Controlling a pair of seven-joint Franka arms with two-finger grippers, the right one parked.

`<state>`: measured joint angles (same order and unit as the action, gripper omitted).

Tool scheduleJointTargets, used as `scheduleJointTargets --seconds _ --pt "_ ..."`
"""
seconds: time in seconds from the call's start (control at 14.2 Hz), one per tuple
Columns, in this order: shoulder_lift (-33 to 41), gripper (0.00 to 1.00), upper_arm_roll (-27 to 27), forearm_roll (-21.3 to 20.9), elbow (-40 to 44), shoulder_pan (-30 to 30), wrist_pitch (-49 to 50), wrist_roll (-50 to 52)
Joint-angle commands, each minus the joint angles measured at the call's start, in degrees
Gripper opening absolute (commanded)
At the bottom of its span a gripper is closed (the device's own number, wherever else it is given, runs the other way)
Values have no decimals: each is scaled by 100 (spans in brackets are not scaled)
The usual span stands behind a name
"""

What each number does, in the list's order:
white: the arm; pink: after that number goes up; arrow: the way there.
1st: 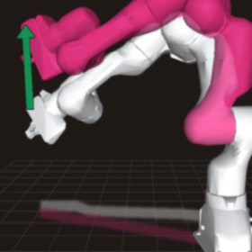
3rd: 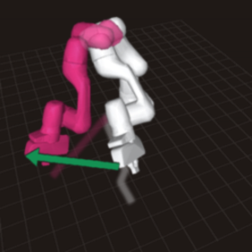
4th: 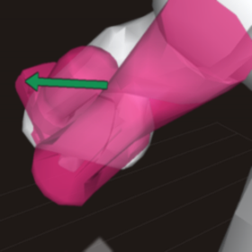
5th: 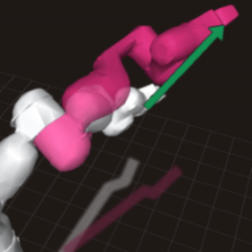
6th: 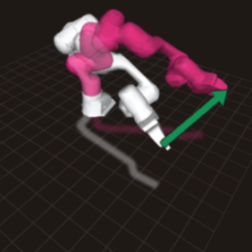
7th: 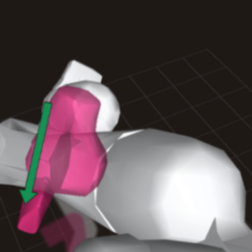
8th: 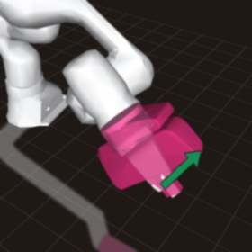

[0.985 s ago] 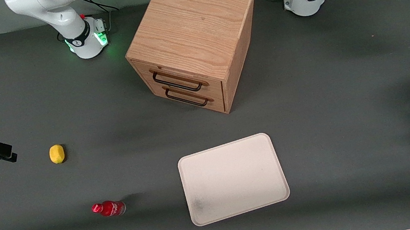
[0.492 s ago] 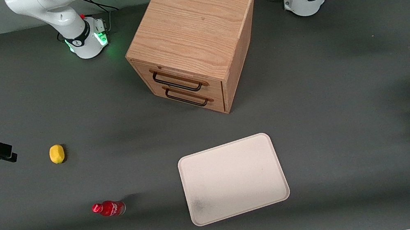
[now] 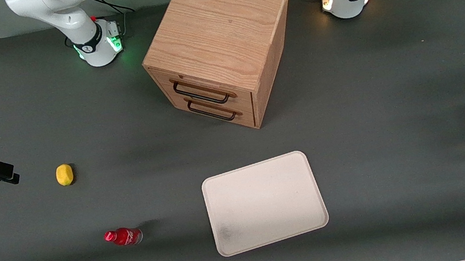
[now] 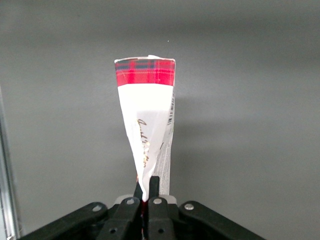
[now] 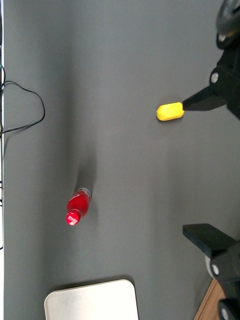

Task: Place red cookie box on tray
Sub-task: 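Lift the cookie box with the left gripper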

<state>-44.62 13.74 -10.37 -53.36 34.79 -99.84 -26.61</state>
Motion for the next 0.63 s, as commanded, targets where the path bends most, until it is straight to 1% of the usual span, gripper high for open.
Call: scheduleJointTargets --seconds 0.0,0.28,0.56 --pt "733 0 -47 -79 -193 36 551 33" --pt "1375 0 -47 -159 -210 63 1167 16" --pt "1508 0 -38 -159 -228 -42 1327 77"
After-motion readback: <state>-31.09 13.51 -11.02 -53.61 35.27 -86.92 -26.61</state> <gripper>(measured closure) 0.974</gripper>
